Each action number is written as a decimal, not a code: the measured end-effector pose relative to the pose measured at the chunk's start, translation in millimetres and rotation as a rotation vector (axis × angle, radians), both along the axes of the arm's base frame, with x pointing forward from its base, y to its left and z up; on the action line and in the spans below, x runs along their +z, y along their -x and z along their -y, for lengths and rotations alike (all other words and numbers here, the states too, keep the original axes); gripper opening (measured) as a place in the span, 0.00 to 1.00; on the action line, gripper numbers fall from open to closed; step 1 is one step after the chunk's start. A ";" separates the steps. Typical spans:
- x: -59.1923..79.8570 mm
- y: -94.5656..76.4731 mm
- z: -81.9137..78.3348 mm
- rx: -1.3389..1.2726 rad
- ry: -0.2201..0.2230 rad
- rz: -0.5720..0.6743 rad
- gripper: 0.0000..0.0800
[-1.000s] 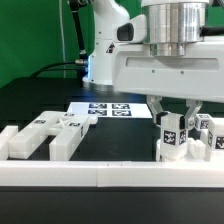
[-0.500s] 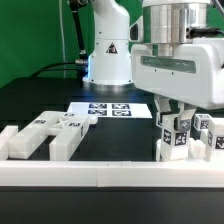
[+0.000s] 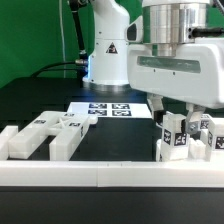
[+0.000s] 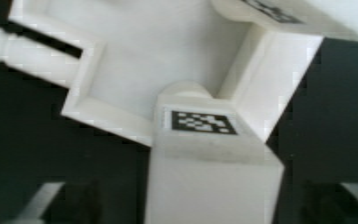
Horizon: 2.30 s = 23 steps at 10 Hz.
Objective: Assemble chair
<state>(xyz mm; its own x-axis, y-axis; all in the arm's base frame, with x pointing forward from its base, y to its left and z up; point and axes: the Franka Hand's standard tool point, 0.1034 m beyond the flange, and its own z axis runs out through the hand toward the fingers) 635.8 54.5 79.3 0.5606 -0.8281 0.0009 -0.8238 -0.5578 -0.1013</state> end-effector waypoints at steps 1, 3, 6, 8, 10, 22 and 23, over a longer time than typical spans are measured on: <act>0.2 0.2 -0.7 0.114 0.013 0.002 0.79; 0.2 0.2 -0.8 0.350 0.033 0.016 0.81; -0.7 1.3 -4.2 0.637 0.055 0.030 0.81; -1.2 2.1 -6.0 0.813 0.074 0.035 0.81; -0.6 1.6 -3.9 0.966 0.092 0.040 0.81; -1.9 1.8 -4.7 0.441 0.046 0.016 0.36; -2.2 2.2 -6.1 0.296 0.036 0.006 0.36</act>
Offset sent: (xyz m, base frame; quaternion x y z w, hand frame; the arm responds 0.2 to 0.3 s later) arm -0.0026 0.0058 -0.0001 0.0087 -0.0069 -0.2554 0.9668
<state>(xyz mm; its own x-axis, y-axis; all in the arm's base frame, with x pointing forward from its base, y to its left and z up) 633.6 60.6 77.1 0.7775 -0.6281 0.0315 -0.6243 -0.7769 -0.0819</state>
